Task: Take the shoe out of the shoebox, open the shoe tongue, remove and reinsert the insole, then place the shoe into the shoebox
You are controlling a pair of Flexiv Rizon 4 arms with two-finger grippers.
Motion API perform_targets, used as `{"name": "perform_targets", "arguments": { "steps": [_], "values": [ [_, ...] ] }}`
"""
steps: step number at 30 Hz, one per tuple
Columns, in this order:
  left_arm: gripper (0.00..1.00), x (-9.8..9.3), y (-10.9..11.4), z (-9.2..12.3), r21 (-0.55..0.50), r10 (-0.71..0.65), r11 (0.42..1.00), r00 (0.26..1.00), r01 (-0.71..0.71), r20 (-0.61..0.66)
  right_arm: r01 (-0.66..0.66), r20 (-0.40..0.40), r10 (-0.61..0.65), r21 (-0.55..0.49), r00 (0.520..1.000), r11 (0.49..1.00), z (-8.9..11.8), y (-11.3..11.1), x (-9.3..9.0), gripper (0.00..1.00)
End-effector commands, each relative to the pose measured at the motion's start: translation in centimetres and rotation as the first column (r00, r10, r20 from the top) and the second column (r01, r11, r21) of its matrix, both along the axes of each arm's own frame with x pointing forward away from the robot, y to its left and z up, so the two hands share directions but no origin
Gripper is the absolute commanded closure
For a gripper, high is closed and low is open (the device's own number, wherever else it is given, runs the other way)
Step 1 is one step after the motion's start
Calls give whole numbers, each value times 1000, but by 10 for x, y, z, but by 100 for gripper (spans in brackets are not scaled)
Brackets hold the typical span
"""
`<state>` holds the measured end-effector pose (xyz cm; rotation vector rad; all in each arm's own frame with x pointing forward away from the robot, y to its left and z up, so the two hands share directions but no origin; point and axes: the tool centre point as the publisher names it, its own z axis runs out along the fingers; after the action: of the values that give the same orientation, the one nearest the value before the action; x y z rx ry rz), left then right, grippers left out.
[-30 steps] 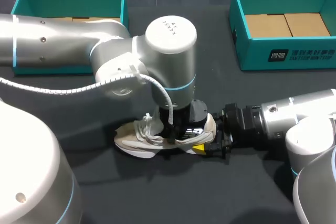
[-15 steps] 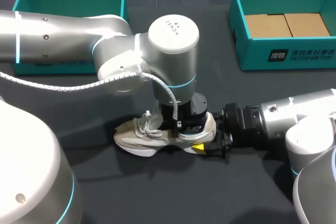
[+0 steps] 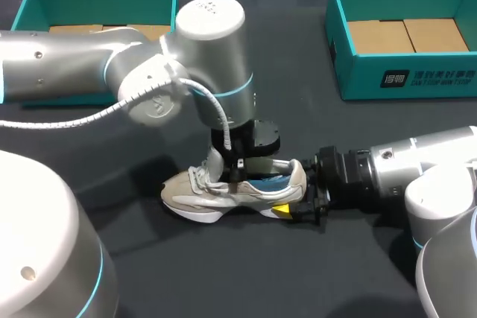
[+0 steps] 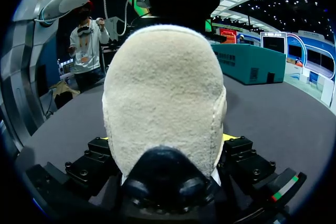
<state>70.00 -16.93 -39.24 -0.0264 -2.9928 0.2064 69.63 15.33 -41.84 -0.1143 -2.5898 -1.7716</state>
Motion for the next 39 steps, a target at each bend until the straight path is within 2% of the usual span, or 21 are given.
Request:
{"name": "perform_targets", "arguments": {
  "steps": [1, 16, 29, 36, 37, 39],
  "values": [
    [100, -4, 24, 14, -99, -3, 995, 1000, 2, -1, 1, 0, -1, -4, 1000, 1000, -3, 1, 0, 100],
    [100, -18, 9, 47, -213, -62, 975, 997, 70, 42, 1, 0, -1, -4, 1000, 1000, -3, 1, 0, 100],
    [100, -8, -29, 58, -206, -15, 978, 989, 45, 146, 1, 0, -1, -4, 1000, 1000, -3, 1, 0, 100],
    [100, -9, -36, 63, -208, -3, 977, 982, 43, 188, 1, 0, -1, -4, 1000, 1000, -3, 1, 0, 100],
    [85, -10, -36, 64, -209, -3, 977, 982, 43, 190, 1, 0, -1, -4, 1000, 1000, -3, 1, 0, 100],
    [71, -12, -35, 64, -214, 2, 976, 980, 42, 199, 1, 0, -1, -4, 1000, 1000, -3, 1, 0, 100]
  ]
}}
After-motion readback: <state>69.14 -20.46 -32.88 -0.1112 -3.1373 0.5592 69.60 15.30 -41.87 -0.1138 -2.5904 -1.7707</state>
